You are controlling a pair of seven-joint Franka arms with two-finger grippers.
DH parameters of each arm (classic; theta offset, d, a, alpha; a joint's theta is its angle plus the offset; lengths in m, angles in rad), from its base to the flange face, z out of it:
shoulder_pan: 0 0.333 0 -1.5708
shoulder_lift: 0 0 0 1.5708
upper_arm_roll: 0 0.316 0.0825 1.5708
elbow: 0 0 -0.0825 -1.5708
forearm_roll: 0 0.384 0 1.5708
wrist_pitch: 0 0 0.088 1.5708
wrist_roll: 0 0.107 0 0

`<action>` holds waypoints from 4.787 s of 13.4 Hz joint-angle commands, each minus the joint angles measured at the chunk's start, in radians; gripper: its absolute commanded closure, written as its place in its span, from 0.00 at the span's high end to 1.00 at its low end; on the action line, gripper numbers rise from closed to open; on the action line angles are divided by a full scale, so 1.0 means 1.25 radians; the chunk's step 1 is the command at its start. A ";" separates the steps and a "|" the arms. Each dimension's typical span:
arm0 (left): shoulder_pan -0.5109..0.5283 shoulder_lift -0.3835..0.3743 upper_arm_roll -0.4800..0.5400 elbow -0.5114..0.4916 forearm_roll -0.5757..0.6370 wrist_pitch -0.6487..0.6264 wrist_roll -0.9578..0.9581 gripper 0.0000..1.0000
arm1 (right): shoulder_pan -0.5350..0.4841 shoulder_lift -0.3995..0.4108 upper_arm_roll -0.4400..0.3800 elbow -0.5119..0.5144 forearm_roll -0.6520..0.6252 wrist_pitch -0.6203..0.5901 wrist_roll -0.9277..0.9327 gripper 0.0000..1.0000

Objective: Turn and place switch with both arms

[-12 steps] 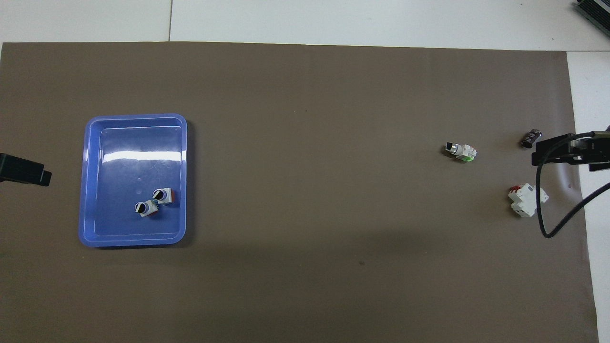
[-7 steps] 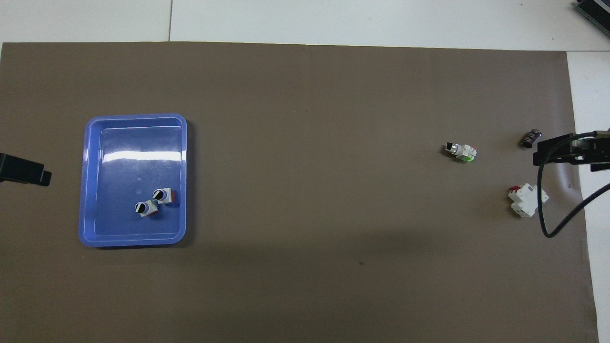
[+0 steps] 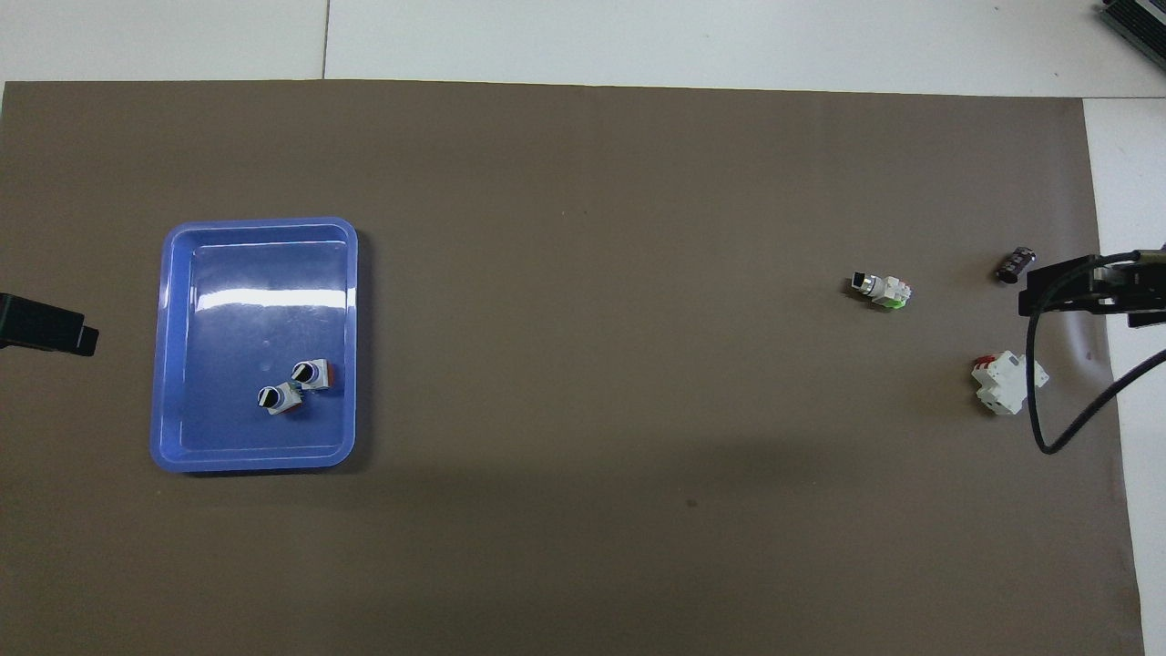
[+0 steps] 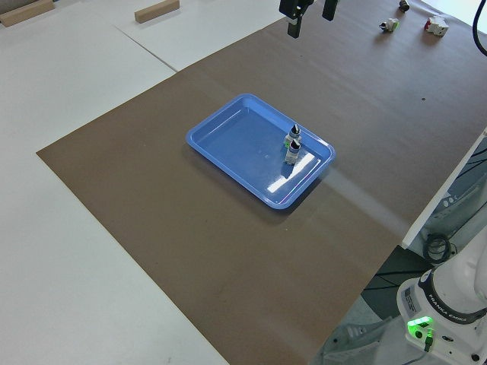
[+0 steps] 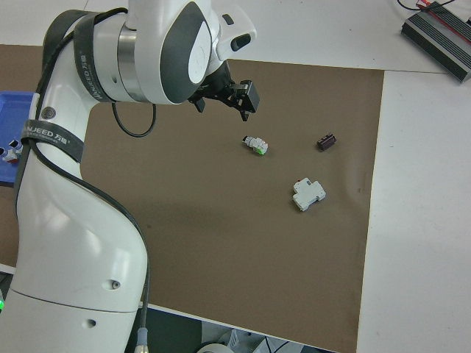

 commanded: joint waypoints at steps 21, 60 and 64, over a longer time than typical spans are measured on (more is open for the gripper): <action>-0.001 -0.017 0.002 -0.019 0.005 0.005 -0.007 1.00 | -0.027 0.223 0.010 -0.332 0.094 0.642 -0.953 0.99; -0.015 -0.028 -0.017 -0.019 0.004 -0.014 -0.008 1.00 | -0.023 0.034 0.351 -0.225 0.474 0.416 -1.134 0.00; -0.061 -0.080 -0.031 -0.132 -0.003 0.090 -0.007 1.00 | -0.023 -0.023 0.421 -0.214 0.531 0.389 -1.067 0.00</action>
